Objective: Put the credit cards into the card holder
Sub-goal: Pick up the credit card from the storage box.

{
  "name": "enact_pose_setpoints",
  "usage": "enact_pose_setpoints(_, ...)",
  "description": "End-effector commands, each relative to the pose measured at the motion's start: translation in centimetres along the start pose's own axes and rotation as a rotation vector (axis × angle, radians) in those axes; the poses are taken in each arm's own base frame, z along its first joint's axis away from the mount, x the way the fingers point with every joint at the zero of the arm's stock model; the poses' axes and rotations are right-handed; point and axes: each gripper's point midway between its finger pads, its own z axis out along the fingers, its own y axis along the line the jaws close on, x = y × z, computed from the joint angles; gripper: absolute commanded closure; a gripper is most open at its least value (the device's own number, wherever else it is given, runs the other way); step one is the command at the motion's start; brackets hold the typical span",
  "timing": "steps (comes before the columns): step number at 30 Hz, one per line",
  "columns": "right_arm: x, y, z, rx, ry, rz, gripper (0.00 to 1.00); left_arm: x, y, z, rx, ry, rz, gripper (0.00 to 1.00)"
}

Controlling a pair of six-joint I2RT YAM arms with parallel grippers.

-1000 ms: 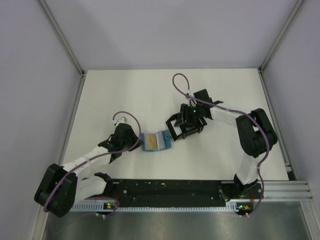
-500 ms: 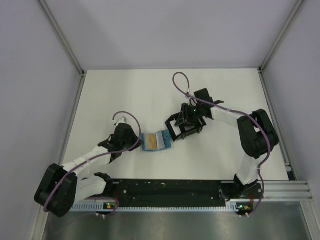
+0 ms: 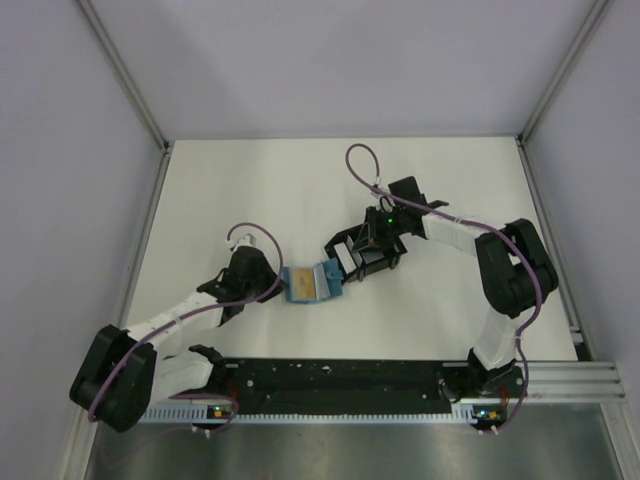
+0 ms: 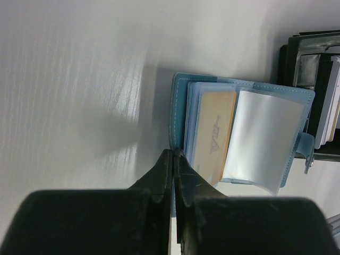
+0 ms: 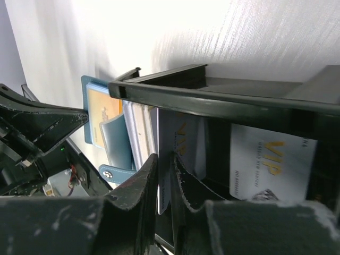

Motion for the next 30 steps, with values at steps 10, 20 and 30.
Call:
enact_pose_setpoints(10,-2.1,-1.3,-2.6,0.182,-0.126,-0.088,0.63,-1.1,-1.9,-0.2,0.058,-0.016,0.01,1.0)
enact_pose_setpoints(20,-1.5,3.2,-1.2,-0.015,-0.09,-0.117,0.55,-1.2,-2.1,-0.2,0.065,-0.019,0.008,1.0)
enact_pose_setpoints(30,0.0,3.6,1.5,-0.078,-0.009,-0.085,0.49,-1.1,-2.1,-0.2,0.064,-0.016,0.01,1.0)
